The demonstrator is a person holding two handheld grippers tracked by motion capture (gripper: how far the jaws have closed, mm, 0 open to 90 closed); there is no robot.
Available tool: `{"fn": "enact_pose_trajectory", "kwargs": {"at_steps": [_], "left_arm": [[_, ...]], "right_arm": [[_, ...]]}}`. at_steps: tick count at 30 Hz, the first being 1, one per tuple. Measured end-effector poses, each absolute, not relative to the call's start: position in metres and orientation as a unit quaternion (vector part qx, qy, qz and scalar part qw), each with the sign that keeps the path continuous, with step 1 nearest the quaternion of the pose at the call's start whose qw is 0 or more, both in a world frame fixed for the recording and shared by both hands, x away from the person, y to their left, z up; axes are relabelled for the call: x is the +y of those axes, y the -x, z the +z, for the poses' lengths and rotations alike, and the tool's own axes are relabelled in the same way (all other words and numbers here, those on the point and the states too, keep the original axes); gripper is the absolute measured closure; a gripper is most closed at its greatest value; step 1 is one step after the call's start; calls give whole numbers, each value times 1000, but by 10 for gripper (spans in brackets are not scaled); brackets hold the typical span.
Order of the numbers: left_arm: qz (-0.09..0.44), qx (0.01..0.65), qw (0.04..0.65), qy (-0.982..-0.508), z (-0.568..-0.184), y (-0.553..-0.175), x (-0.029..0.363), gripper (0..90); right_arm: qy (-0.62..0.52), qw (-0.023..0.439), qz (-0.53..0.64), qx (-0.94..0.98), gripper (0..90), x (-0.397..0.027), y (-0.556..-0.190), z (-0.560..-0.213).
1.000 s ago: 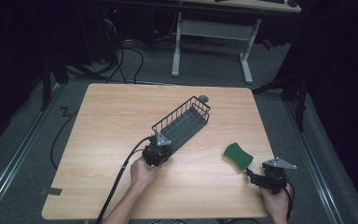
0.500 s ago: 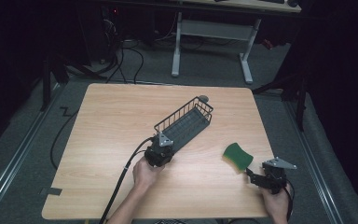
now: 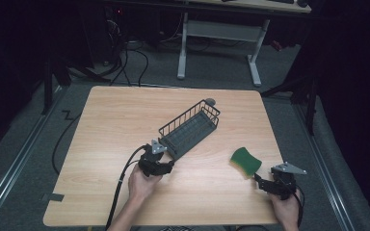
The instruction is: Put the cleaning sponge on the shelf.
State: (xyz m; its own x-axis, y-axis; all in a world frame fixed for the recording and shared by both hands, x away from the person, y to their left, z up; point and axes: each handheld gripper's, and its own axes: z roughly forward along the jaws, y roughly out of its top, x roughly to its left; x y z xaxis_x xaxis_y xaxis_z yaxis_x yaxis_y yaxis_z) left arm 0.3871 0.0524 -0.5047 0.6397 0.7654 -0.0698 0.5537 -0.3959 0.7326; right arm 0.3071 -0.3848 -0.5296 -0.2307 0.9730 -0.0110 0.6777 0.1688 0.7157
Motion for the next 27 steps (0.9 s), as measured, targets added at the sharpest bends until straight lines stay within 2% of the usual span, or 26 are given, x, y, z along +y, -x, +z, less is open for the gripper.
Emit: {"fn": "enact_pose_trajectory", "kwargs": {"at_steps": [12,21,27], "left_arm": [[180,463,360,-789,-514,-378,106,373],[202,512,343,-761,-525,-378,141,362],[217,523,325,-758,-532,-379,154,349]], "right_arm": [[-559,223,294,742,217,-387,-312,-526],[-541,241,320,740,221,-388,-309,-508],[-516,241,336,750,217,-382,-315,-492]]}}
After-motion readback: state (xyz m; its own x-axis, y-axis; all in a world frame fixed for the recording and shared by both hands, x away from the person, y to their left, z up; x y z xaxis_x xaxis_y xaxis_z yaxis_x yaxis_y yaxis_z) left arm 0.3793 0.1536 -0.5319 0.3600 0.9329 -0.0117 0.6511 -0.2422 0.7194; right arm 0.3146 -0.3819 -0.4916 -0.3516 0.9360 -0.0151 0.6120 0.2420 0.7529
